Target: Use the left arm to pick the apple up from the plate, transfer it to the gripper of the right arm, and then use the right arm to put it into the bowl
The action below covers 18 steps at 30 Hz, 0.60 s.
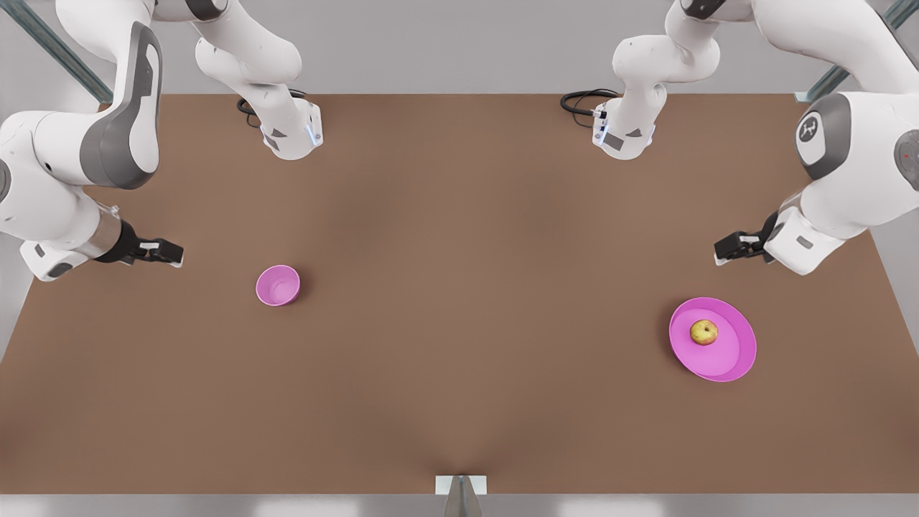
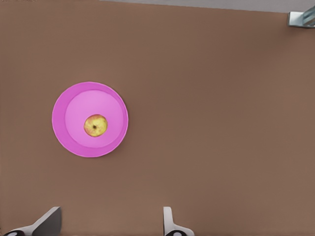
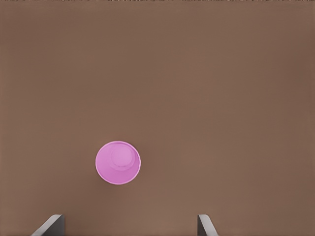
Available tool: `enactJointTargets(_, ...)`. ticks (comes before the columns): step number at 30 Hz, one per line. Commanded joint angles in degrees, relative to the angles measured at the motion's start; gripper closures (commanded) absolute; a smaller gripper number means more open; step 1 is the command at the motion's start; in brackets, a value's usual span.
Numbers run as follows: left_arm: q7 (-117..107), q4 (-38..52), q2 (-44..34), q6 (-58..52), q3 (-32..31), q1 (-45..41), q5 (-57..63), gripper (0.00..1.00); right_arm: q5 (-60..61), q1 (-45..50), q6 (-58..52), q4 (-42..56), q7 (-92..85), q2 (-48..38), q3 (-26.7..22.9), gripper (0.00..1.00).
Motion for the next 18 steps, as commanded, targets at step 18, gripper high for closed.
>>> enactJointTargets(18,8.6,-26.76,15.09,52.4,0.35,9.16,-2.1,0.0,0.03,-0.18,0.91,0.04,-0.32,0.02,-0.06,0.0)
